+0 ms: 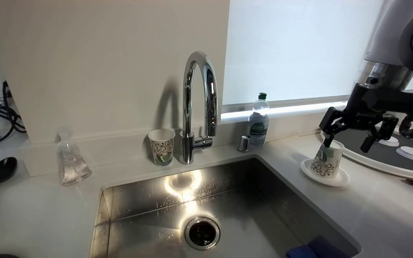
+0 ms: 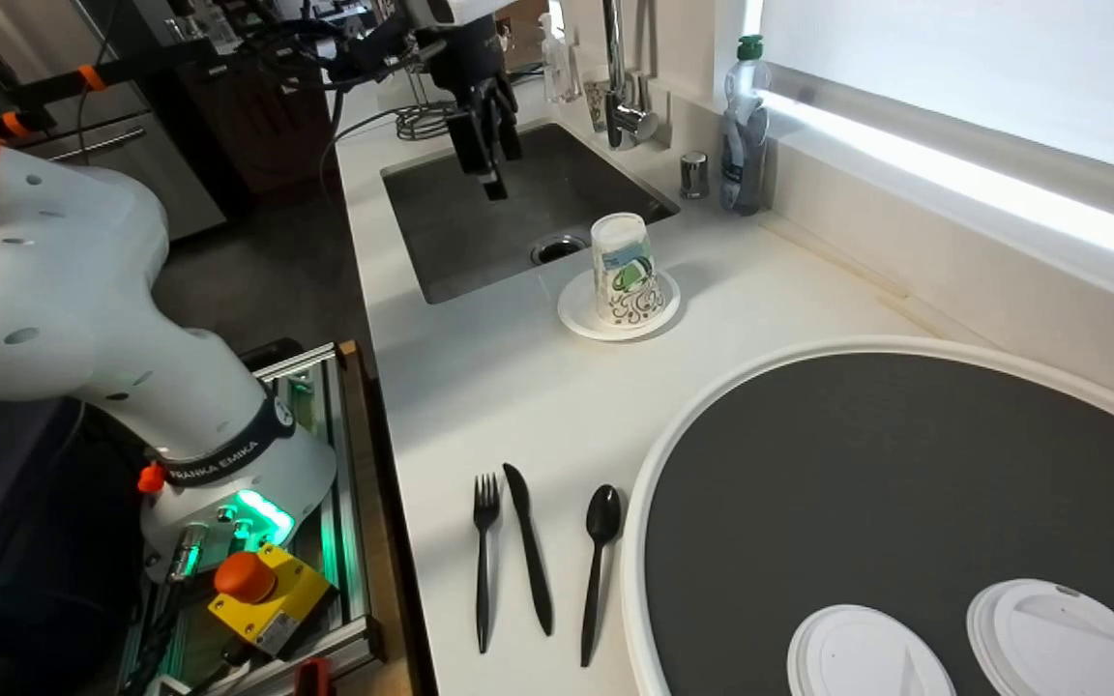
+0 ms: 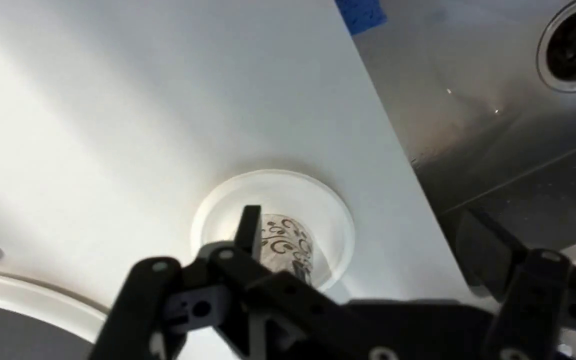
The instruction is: Remove the cup from the plate, then put the plate on the cup
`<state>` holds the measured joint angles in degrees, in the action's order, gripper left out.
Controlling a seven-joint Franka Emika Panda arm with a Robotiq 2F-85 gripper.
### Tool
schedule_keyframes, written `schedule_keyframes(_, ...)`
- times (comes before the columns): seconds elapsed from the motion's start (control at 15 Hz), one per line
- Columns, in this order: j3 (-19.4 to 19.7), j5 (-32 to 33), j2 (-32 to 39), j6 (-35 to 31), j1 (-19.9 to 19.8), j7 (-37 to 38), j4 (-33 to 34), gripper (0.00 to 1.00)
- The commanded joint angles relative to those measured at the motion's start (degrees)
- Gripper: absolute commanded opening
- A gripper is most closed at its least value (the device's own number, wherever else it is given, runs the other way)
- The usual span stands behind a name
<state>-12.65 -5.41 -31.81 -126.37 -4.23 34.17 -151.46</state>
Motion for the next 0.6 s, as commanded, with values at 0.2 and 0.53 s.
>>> schedule_keyframes(0.2,-0.31,5.49,1.63,-2.89,-3.26,9.37,-1.16,1.0)
schedule_keyframes(0.53,0.7,7.34,2.58,-3.41,-4.02,13.57,-1.65,1.0)
